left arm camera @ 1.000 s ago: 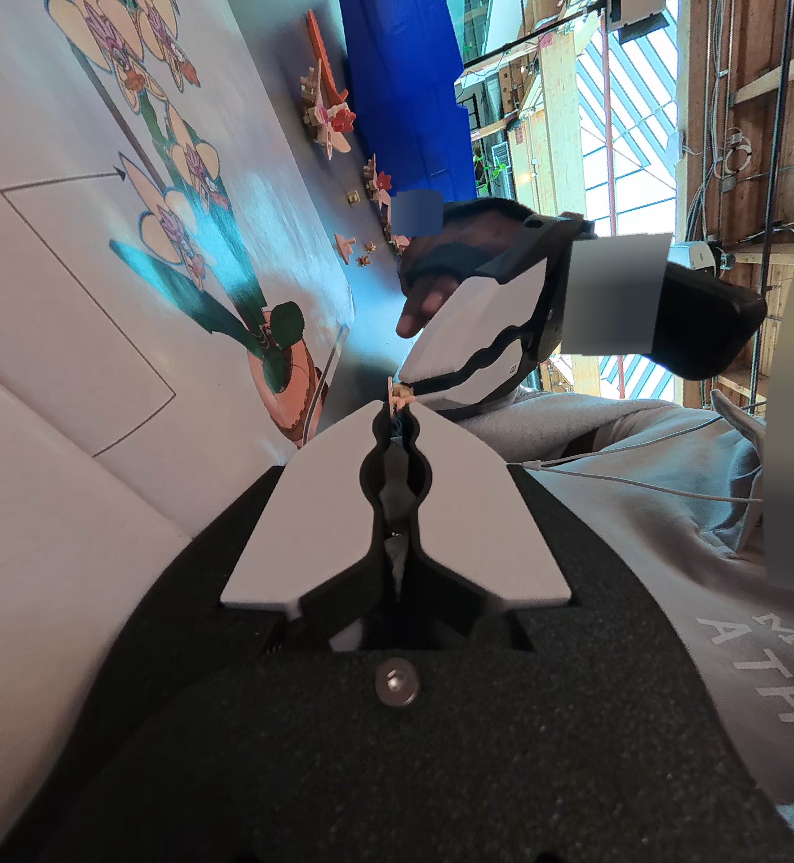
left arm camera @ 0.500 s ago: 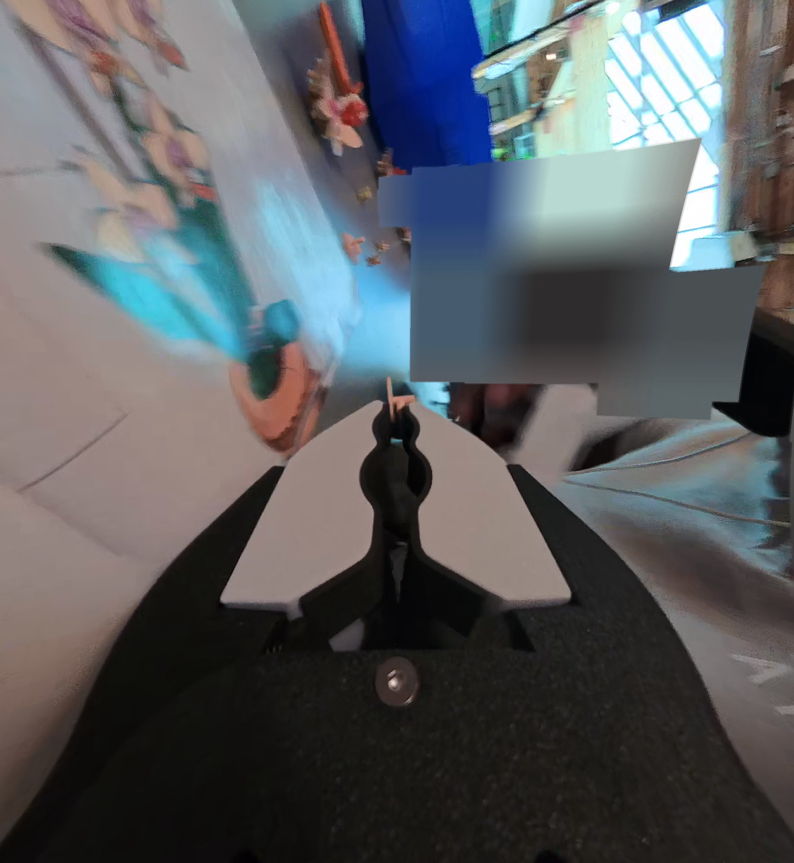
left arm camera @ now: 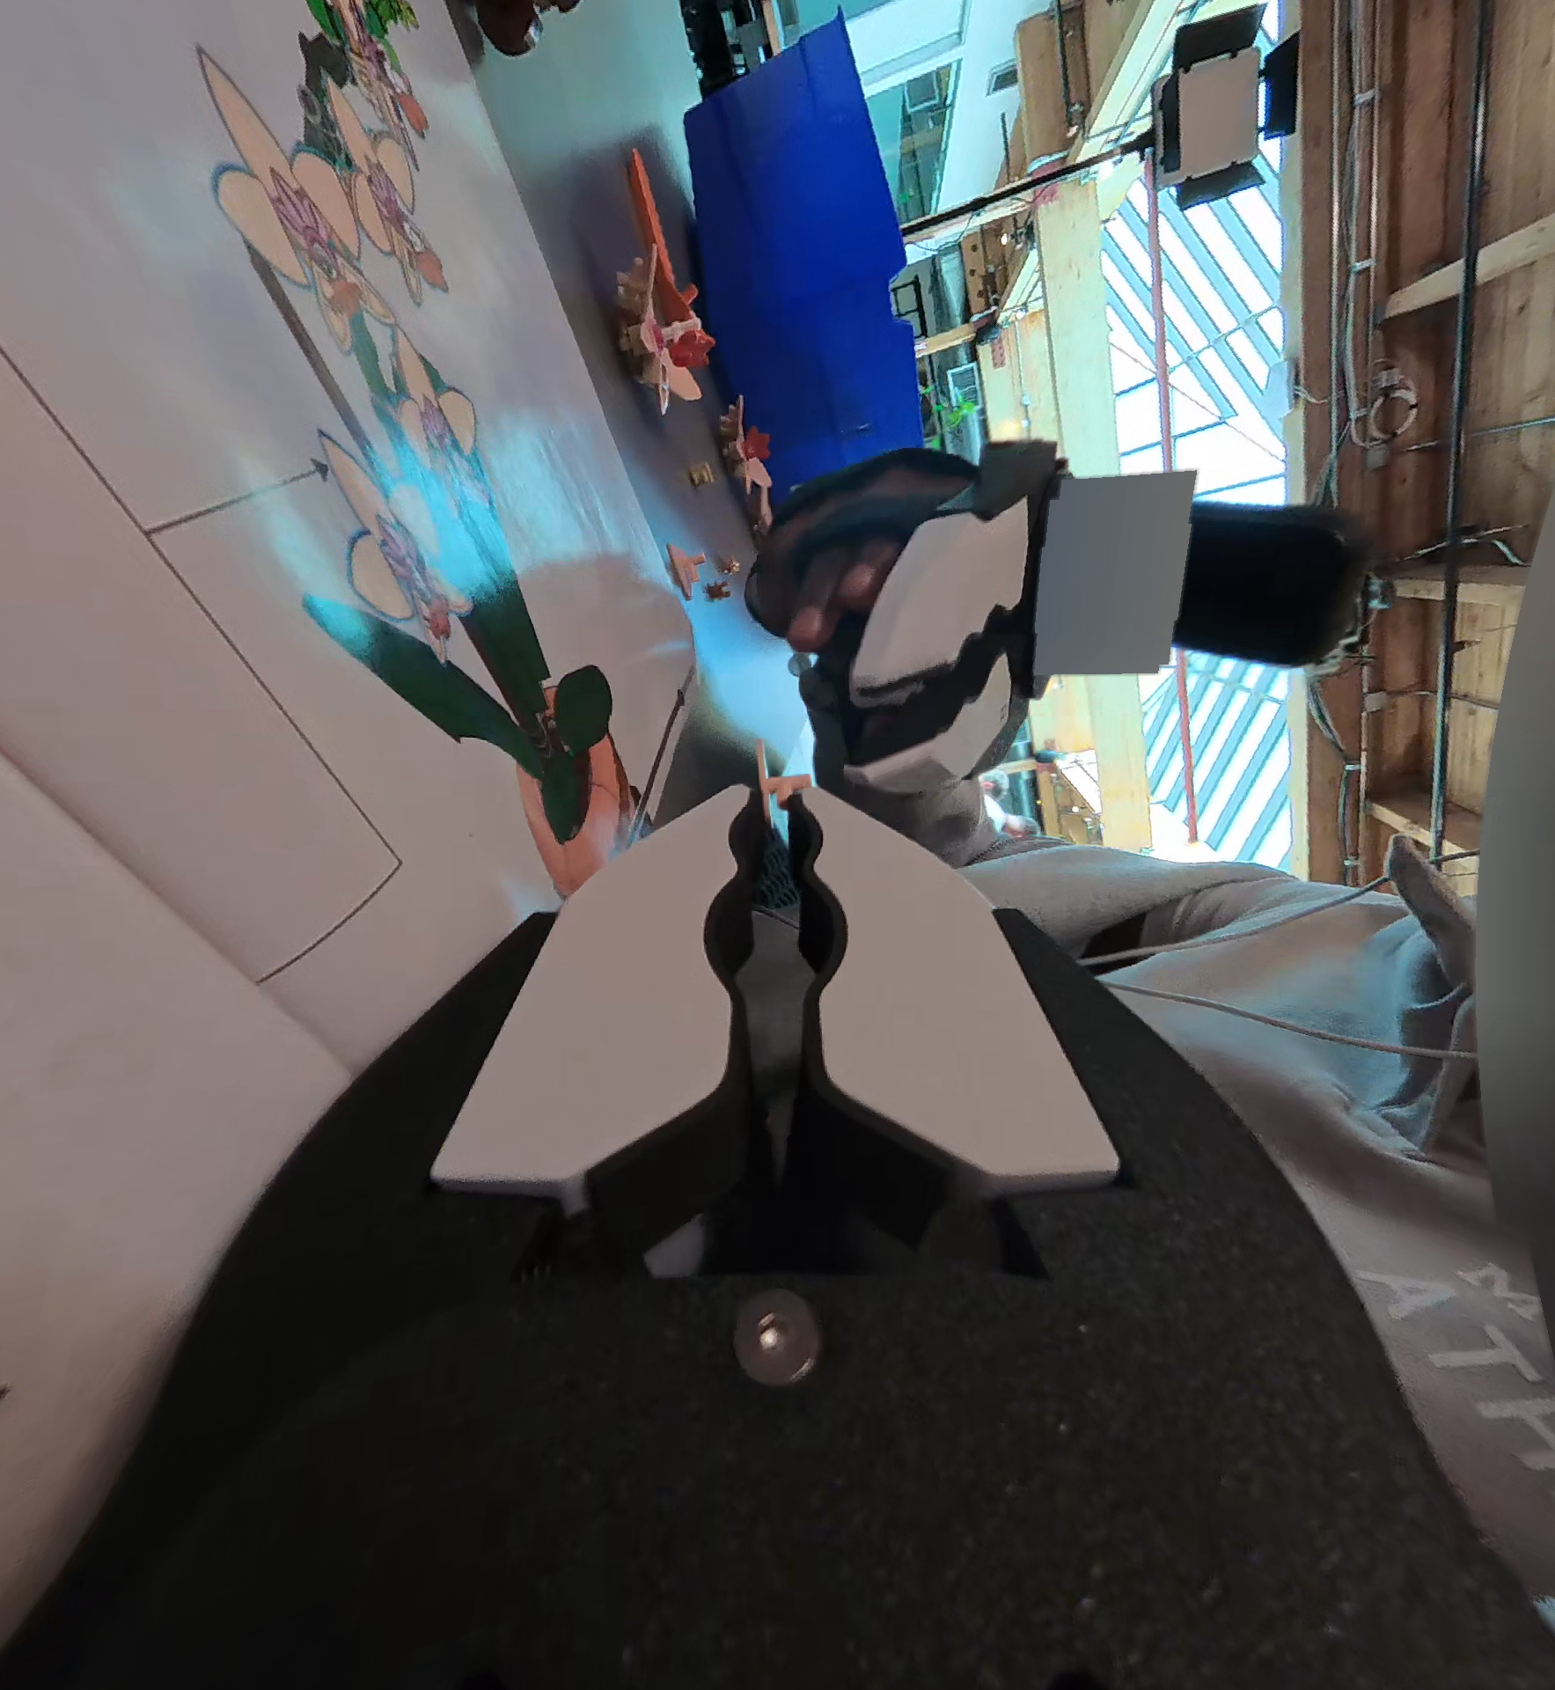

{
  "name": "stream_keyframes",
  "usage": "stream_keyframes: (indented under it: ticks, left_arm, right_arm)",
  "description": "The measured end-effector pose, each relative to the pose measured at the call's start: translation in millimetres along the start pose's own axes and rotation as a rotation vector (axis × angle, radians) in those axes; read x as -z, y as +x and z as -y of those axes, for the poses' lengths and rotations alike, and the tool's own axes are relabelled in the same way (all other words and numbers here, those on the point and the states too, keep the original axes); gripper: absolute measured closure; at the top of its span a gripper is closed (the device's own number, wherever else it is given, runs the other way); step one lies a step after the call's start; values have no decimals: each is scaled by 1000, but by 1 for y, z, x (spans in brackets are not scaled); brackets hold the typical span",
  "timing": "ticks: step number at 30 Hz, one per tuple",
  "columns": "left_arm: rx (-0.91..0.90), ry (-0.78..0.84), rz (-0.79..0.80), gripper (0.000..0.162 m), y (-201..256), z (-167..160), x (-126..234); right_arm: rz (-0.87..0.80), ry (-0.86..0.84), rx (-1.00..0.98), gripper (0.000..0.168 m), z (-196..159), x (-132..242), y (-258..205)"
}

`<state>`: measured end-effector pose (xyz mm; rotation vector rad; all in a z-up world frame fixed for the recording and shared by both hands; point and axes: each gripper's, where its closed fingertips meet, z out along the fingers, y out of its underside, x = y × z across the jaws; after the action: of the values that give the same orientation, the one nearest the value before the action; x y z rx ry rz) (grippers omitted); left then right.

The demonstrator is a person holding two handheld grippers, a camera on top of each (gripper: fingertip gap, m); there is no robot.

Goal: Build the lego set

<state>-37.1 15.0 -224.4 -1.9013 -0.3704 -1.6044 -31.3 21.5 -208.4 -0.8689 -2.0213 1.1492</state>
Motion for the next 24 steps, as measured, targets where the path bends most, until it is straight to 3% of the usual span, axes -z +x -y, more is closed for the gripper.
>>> stream_keyframes:
  ticks: [4, 7, 10, 13, 19, 21, 24]
  left_arm:
    - [-37, 13, 21, 158, -2, 0, -1]
    - [-44, 29, 13, 158, 0, 1, 0]
    - [-68, 19, 2, 158, 3, -2, 0]
    - [-95, 6, -11, 158, 6, -3, -1]
    - [-167, -5, -34, 158, 19, -7, -3]
    - [-185, 10, -40, 158, 22, -9, 0]
    - [-186, 50, -30, 158, 23, -9, 8]
  right_arm:
    - [-128, -56, 9, 154, -12, 25, 29]
    - [-321, -47, -23, 159, -4, 89, 57]
    - [-449, -69, -50, 159, 7, 142, 49]
    - [-492, -123, -88, 156, 6, 167, 14]
    - [-404, -103, -212, 152, 7, 181, -94]
    - [-481, -141, -281, 146, -15, 201, -117]
    - [-711, -141, -405, 149, -80, 252, -137]
